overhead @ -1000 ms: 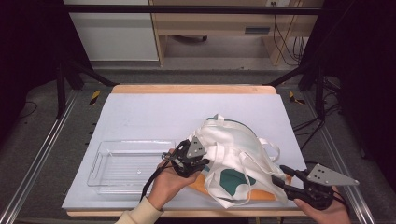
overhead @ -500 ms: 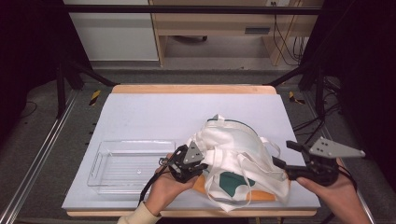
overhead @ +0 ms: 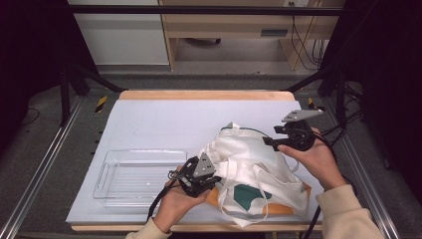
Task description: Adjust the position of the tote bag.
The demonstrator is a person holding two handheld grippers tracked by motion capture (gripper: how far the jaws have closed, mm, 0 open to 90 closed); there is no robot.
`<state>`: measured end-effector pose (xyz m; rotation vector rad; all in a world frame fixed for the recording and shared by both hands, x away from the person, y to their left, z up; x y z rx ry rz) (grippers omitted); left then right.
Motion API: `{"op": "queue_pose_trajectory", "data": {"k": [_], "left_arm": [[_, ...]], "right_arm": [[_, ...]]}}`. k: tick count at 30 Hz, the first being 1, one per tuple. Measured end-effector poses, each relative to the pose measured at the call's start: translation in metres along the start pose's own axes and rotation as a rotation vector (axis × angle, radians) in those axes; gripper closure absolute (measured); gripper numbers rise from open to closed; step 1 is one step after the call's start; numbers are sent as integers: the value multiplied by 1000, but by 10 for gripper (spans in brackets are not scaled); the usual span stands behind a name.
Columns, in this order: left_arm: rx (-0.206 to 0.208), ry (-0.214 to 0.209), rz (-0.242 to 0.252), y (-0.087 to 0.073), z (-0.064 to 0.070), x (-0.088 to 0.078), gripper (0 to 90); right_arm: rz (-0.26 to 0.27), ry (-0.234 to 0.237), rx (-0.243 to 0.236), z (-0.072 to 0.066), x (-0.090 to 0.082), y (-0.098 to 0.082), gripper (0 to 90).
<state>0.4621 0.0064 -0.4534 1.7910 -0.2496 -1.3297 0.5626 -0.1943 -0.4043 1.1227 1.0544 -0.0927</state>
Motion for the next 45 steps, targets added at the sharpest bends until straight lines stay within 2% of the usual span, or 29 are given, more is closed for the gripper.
{"op": "queue_pose_trajectory", "data": {"k": [1, 2, 3, 4, 7, 8, 10, 11, 14, 15, 16, 17, 18, 19, 20, 27, 28, 29, 31, 32, 33, 36, 39, 40, 41, 42, 45], "left_arm": [[0, 0, 0, 0, 0, 0, 811], [3, -3, 0, 0, 1, -1, 811], [3, -3, 0, 0, 1, -1, 811], [3, -5, 0, 0, 1, -2, 811], [9, -1, 0, 0, 1, -2, 811], [10, -2, 1, 0, 2, -3, 810], [9, -2, 3, 0, 3, -4, 810], [13, 1, 4, 0, 3, -5, 810], [19, 3, 2, 0, 4, -6, 810], [18, 2, 4, 0, 5, -6, 810], [19, 3, 7, 0, 6, -7, 810], [19, 3, 7, 0, 6, -7, 810], [22, 7, 7, -1, 6, -9, 810], [22, 7, 7, -1, 6, -9, 810], [22, 5, 8, -2, 7, -9, 810], [32, 13, 9, -5, 10, -11, 808], [33, 17, 9, -7, 11, -12, 808], [33, 17, 9, -7, 11, -12, 808], [29, 20, 12, -11, 13, -13, 807], [29, 20, 12, -11, 13, -13, 807], [31, 23, 15, -14, 15, -14, 807], [35, 26, 14, -16, 17, -15, 806], [35, 33, 15, -21, 20, -17, 805], [36, 44, 20, -24, 23, -18, 804], [36, 44, 20, -24, 23, -18, 804], [38, 52, 17, -27, 25, -19, 804], [30, 53, 21, -30, 27, -19, 804]], "right_arm": [[0, 0, 0, 0, 0, 0, 420], [-30, -1, -1, 4, 11, -1, 458], [-30, -1, -1, 4, 11, -1, 458], [-48, 5, 1, 5, 18, -1, 486], [-64, 9, 14, 7, 24, -3, 524], [-85, 26, 12, 6, 29, -6, 550], [-97, 24, -1, 5, 31, -7, 585], [-97, 24, -1, 5, 31, -7, 585], [-111, 24, 2, 3, 31, -8, 684], [-111, 24, 2, 3, 31, -8, 684], [-114, 19, -11, 3, 30, -9, 751], [-114, 19, -11, 3, 30, -9, 751], [-110, 20, -8, 3, 28, -9, 812], [-110, 20, -8, 3, 28, -9, 812], [-110, 21, -13, 3, 26, -10, 865], [-71, 44, -10, -3, 16, -10, 880], [-49, 62, -20, -9, 11, -10, 881], [-49, 62, -20, -9, 11, -10, 881], [-17, 83, -29, -21, 2, -8, 881], [-17, 83, -29, -21, 2, -8, 881], [3, 97, -44, -30, -5, -8, 882], [22, 109, -48, -38, -11, -9, 882], [45, 121, -68, -50, -19, -11, 882], [62, 128, -82, -59, -24, -11, 882], [62, 128, -82, -59, -24, -11, 882], [75, 129, -101, -68, -29, -13, 883], [89, 130, -115, -76, -34, -15, 883]]}}
Point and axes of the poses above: each handheld gripper's, and its own axes: x roughly forward along the jaws, y roughly out of its top, z roughly to its right, the point moved 9 cm from there along x, roughly forward along the jaws, and after that the axes turned 6 degrees about -z, right-handed, at the moved point
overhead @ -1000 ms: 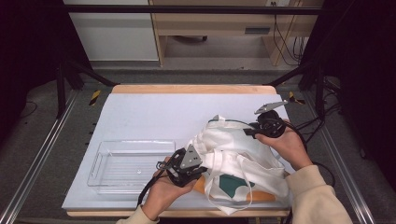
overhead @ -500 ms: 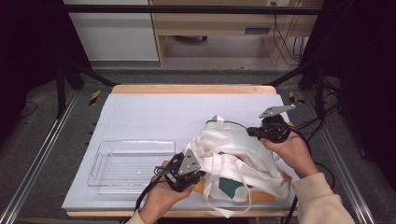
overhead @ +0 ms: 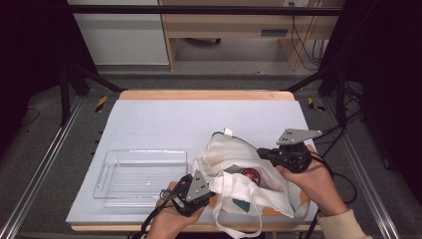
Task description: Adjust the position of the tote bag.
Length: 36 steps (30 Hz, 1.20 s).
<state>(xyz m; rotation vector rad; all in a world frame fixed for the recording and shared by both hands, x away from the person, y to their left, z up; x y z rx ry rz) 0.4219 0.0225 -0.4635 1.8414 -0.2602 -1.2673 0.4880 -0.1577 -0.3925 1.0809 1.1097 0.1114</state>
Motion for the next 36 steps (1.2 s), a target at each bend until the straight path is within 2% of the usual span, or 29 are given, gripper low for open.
{"op": "queue_pose_trajectory", "data": {"k": [4, 6, 7, 14, 16, 18, 24, 28, 36], "left_arm": [[-5, 15, 0, -9, 9, -3, 804], [-4, 18, 0, -11, 10, -3, 804], [-2, 19, -2, -13, 11, -3, 803], [0, 32, 16, -19, 14, -4, 776], [-1, 32, 22, -19, 14, -6, 764], [-7, 38, 25, -19, 14, -7, 684], [-21, 36, 30, -21, 16, -16, 583], [-24, 36, 40, -21, 17, -25, 561], [-4, 34, 56, -16, 21, -44, 545]], "right_arm": [[40, 8, -17, -18, -10, -3, 883], [46, 10, -20, -22, -12, -4, 883], [57, 19, -29, -30, -15, -6, 883], [70, 38, -47, -49, -18, -15, 883], [71, 41, -48, -50, -17, -16, 883], [73, 46, -49, -52, -16, -18, 883], [75, 56, -42, -54, -15, -24, 883], [77, 60, -44, -56, -16, -27, 883], [72, 69, -47, -60, -19, -31, 882]]}}
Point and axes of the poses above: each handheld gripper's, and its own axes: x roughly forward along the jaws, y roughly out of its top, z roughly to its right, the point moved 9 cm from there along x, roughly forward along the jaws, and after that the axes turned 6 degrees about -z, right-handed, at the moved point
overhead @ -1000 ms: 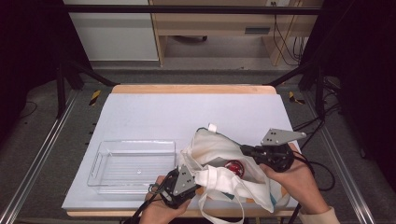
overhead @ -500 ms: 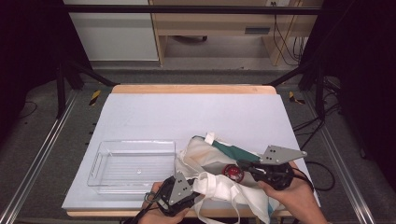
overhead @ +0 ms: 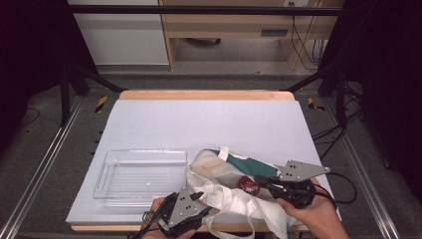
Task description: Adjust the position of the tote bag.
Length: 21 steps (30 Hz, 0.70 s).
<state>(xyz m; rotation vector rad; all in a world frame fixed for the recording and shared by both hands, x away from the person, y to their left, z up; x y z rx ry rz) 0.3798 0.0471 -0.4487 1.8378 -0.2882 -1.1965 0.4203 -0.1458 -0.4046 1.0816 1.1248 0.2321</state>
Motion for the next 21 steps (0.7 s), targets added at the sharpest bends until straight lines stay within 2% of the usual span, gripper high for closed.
{"op": "queue_pose_trajectory", "data": {"k": [5, 12, 18, 21], "left_arm": [[2, -18, 20, 3, 3, -10, 535], [11, -14, 65, 22, 0, -18, 517], [30, -45, 82, 43, 2, -5, 510], [25, -99, 78, 50, 7, 7, 501]], "right_arm": [[6, -3, 6, 2, -1, 0, 882], [-2, 1, 6, 1, -1, -2, 882], [-1, 1, 12, 2, -1, -2, 882], [-1, 2, 11, 3, 0, -2, 882]]}}
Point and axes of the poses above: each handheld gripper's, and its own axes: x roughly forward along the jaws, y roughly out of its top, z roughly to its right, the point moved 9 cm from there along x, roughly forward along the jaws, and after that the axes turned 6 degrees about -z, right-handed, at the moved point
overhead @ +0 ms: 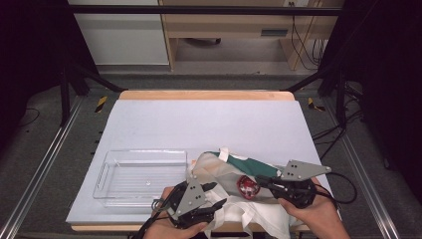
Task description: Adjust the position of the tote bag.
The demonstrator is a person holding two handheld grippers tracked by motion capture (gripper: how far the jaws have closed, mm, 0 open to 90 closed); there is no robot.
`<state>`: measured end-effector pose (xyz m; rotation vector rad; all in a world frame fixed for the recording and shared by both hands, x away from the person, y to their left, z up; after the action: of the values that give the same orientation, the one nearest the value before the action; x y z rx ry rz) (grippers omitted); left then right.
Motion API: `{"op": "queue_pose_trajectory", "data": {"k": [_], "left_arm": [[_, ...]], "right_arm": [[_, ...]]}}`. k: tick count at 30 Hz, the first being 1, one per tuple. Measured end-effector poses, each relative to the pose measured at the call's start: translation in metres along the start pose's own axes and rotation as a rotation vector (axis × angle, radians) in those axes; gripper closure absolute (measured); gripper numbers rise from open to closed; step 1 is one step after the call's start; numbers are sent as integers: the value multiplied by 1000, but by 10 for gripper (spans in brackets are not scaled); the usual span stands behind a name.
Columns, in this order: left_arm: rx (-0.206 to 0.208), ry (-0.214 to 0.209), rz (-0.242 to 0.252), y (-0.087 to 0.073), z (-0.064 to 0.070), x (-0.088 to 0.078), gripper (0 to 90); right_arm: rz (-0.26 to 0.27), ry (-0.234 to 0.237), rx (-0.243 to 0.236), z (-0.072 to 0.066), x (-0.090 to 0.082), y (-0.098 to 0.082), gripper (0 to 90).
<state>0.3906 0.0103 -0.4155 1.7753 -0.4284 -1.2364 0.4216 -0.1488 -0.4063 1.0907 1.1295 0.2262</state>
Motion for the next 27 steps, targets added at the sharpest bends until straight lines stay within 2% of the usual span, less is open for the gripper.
{"op": "queue_pose_trajectory", "data": {"k": [3, 7, 9, 11, 13, 16, 20, 22, 27], "left_arm": [[13, -27, -11, 1, 3, 13, 492], [-7, -84, -55, -7, 8, 30, 499], [-9, -114, -74, -14, 12, 36, 529], [4, -128, -97, -20, 16, 39, 582], [-1, -143, -109, -25, 19, 42, 644], [13, -134, -145, -33, 18, 45, 729], [-12, -143, -139, -36, 18, 46, 821], [1, -135, -153, -39, 19, 47, 839], [0, -126, -164, -45, 21, 51, 853]], "right_arm": [[-1, 3, 2, 0, 1, 0, 882], [0, 4, 1, 0, 1, 0, 882], [0, 4, -1, 0, 0, 0, 882], [-1, 2, -2, 1, 0, 1, 882], [-2, 2, -2, 1, 0, 1, 882], [-7, 2, -3, 2, 0, 1, 882], [-7, -7, -4, 5, 0, 3, 882], [-4, -12, 1, 8, -2, 5, 881], [4, -33, 15, 19, -3, 9, 881]]}}
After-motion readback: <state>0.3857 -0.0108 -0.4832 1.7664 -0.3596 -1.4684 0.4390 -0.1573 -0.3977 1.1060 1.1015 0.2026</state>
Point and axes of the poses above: each handheld gripper's, and its own axes: x roughly forward along the jaws, y roughly out of its top, z roughly to its right, the point moved 9 cm from there along x, roughly forward along the jaws, and after that the axes turned 6 degrees about -z, right-handed, at the moved point
